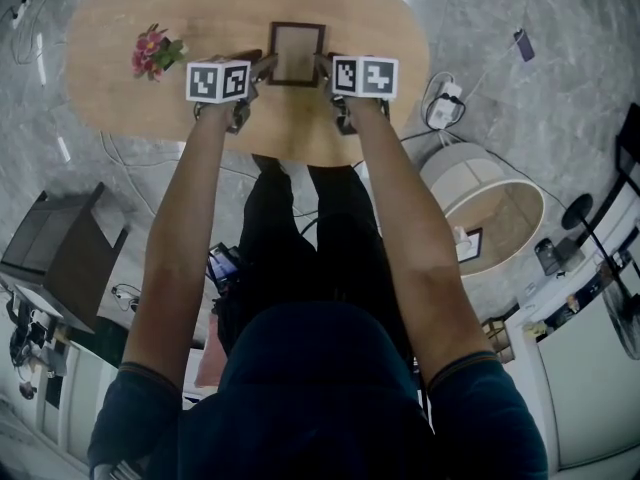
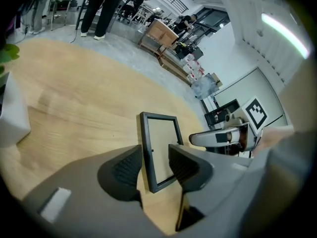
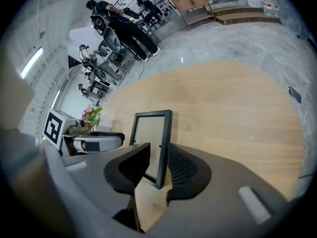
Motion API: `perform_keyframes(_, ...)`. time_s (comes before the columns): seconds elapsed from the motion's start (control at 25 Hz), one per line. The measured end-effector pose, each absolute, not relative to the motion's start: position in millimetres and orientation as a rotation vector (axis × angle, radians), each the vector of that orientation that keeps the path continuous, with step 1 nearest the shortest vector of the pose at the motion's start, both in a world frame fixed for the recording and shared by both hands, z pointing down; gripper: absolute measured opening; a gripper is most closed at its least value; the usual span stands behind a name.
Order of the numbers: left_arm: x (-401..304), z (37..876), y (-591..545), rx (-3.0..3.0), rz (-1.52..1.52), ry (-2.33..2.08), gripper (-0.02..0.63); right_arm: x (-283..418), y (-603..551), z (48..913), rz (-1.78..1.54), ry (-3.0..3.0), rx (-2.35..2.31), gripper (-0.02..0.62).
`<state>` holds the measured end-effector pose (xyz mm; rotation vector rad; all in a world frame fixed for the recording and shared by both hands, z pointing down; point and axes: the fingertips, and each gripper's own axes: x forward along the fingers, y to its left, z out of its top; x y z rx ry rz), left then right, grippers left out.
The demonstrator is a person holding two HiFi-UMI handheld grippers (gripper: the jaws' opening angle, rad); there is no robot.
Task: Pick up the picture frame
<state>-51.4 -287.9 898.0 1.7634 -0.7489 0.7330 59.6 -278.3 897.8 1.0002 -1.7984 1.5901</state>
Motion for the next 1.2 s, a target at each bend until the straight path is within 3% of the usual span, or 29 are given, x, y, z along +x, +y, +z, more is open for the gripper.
perform_keyframes(0.72,-38,923,-284,1.739,0.754,-0.765,0.172,47,-278,925,1.576,-1.791,0.95,0.091)
perform_keyframes(1.2,-47,924,-289,1.752,0.83,-0.827,0.058,52,-281,926,1.517,-1.768,0.982,0.075)
